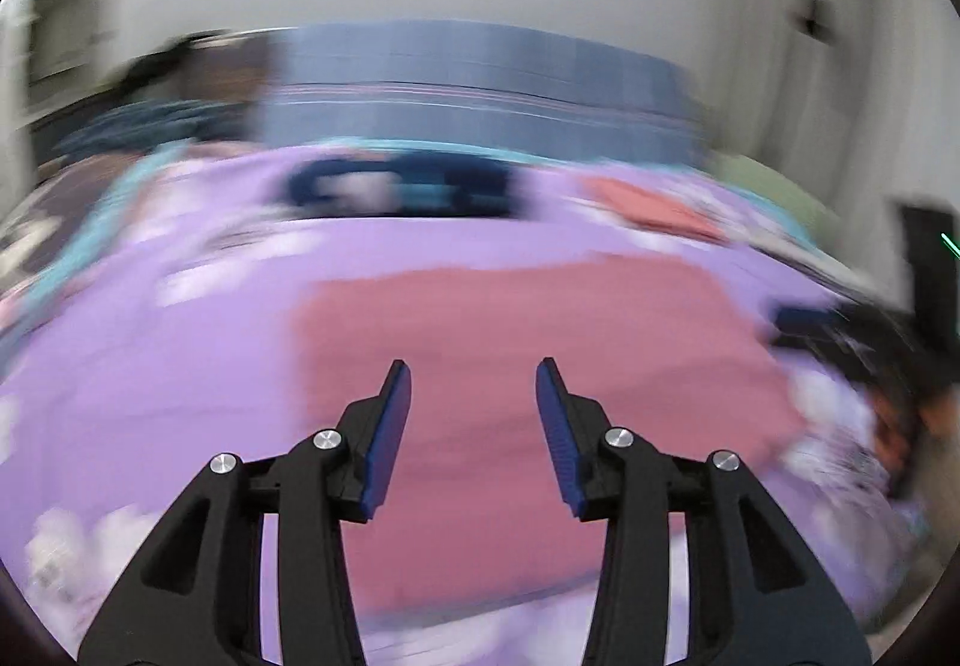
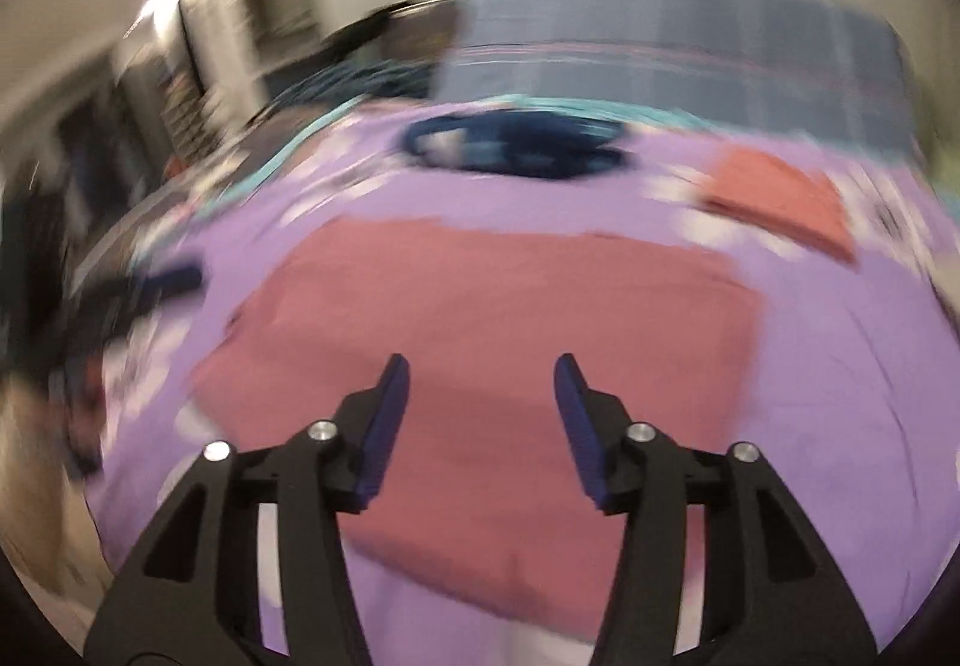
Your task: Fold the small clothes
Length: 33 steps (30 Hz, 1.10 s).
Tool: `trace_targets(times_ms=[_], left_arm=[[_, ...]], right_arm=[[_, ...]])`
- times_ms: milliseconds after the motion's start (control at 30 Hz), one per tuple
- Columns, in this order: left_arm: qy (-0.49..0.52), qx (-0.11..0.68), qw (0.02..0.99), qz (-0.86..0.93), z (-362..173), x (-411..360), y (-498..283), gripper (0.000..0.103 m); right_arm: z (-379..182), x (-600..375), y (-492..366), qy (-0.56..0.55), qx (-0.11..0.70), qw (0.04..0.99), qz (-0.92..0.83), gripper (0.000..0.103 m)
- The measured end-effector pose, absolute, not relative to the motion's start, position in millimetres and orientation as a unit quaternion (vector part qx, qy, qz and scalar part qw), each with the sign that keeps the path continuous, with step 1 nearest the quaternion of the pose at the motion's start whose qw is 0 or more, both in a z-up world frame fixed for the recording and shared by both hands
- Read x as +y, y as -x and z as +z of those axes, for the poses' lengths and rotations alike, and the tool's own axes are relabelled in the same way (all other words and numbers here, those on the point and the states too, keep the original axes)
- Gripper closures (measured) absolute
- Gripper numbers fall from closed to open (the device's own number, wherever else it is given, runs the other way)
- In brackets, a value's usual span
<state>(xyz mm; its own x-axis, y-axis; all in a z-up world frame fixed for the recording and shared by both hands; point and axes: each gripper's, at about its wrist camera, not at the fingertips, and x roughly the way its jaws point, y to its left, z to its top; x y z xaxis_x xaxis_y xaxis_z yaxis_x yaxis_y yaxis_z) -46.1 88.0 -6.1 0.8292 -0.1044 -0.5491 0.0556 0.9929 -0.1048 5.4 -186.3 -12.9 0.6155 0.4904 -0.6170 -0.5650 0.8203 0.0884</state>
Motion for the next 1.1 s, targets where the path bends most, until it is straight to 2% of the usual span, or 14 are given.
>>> trace_targets(times_ms=[167,267,400,433,467,667,800,833,867,900,933,1000,1067,1100], left_arm=[[0.093,0.277,0.956,0.033,-21,169,87,0.059],[0.125,0.289,0.948,0.047,-38,196,96,0.059],[0.146,0.292,0.945,0.032,-49,216,98,0.059],[0.146,0.291,0.945,0.027,-50,218,97,0.056],[0.147,0.289,0.946,0.018,-49,219,92,0.049],[0.166,0.329,0.925,-0.096,-58,213,23,0.046],[0.204,0.377,0.892,-0.142,-74,215,-50,0.046],[0.219,0.389,0.882,-0.15,-80,217,-68,0.047],[0.241,0.405,0.867,-0.16,-89,218,-89,0.052],[0.255,0.415,0.857,-0.169,-95,218,-104,0.056],[0.267,0.424,0.848,-0.173,-102,218,-117,0.058],[0.292,0.425,0.839,-0.174,-114,219,-140,0.067],[0.322,0.419,0.831,-0.174,-119,223,-154,0.099],[0.337,0.418,0.826,-0.17,-119,225,-156,0.1]], right_arm=[[-42,-59,67,0.202,0.296,0.831,0.426,0.048],[-62,-11,95,0.278,0.263,0.818,0.428,0.048],[-84,31,100,0.348,0.259,0.813,0.387,0.048],[-90,41,99,0.371,0.255,0.816,0.364,0.048],[-94,46,97,0.383,0.251,0.817,0.349,0.048],[-109,72,87,0.41,0.24,0.827,0.3,0.05],[-115,92,86,0.421,0.225,0.828,0.294,0.06],[-115,94,86,0.421,0.225,0.829,0.291,0.066],[-114,94,85,0.418,0.228,0.83,0.291,0.071],[-114,94,83,0.415,0.233,0.829,0.293,0.084],[-114,93,81,0.413,0.238,0.829,0.292,0.089],[-112,90,76,0.401,0.248,0.832,0.292,0.093],[-109,87,71,0.385,0.254,0.837,0.296,0.096],[-107,85,70,0.378,0.254,0.838,0.301,0.097]])
